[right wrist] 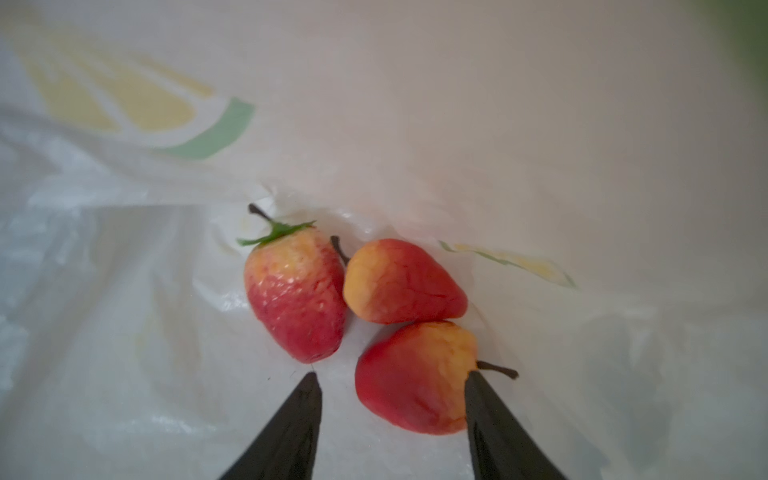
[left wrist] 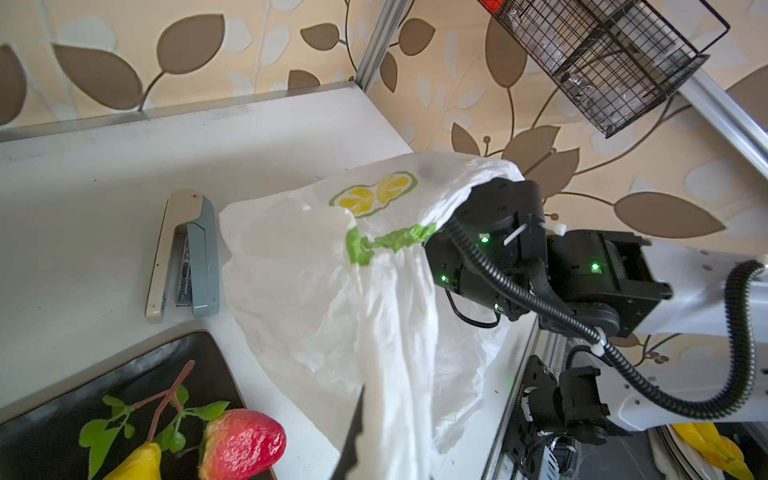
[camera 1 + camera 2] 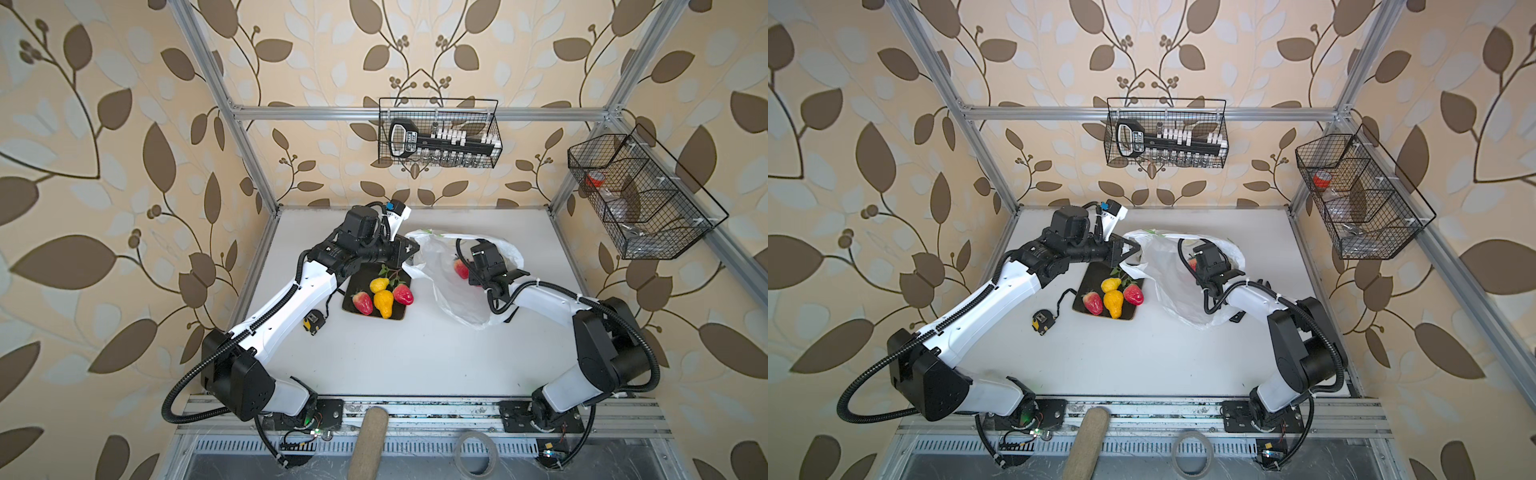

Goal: Take the fake fruits out of the plastic bag
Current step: 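Close the right gripper on a red-yellow pear inside the bag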

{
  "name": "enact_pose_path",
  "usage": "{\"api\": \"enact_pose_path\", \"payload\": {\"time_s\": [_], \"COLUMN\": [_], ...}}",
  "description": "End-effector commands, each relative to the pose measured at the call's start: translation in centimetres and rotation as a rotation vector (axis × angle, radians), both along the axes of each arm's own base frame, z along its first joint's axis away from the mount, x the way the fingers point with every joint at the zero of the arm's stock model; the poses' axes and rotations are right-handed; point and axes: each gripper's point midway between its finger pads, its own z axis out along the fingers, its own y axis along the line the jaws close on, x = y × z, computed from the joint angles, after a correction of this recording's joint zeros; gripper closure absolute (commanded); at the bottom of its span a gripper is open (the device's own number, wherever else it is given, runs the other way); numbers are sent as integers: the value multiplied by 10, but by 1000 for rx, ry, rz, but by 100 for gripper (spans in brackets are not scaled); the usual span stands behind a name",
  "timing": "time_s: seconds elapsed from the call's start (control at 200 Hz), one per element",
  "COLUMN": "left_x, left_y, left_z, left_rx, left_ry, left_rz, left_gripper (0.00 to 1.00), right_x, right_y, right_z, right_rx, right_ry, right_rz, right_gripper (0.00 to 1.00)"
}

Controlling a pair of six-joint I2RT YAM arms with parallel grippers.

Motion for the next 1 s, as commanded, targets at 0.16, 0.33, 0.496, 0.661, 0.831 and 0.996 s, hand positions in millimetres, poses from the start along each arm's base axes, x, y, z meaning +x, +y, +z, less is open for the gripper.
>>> {"api": "enact_pose_path", "payload": {"time_s": [0.16,0.33,0.496,0.661,0.831,0.996], "left_x": [-15,-15,-15,-15,-16,-14], "left_y": [-10,-10,-12,-12,-12,-11], "left_z": [8,2,-4,-6,-7,-7], "left_rx": [-26,-14,-4,4,6,11], "left_ry": [-21,-14,-5,-1,3,1], "left_rz": [-34,-30,-40,-45,-47,-43], "left_gripper": [100,100,100,100,100,100], "right_x": [21,39,52,65,75,74], "right_y": [24,46,56,63,62,62], "right_z": [-1,-1,-11,-17,-33,-54], "right_rx": [206,261,242,225,187,173], "right_ry": [6,-32,-39,-49,-17,44], "right_rz": [-54,30,91,125,118,110], "right_gripper": [37,36,33,31,29,29]}}
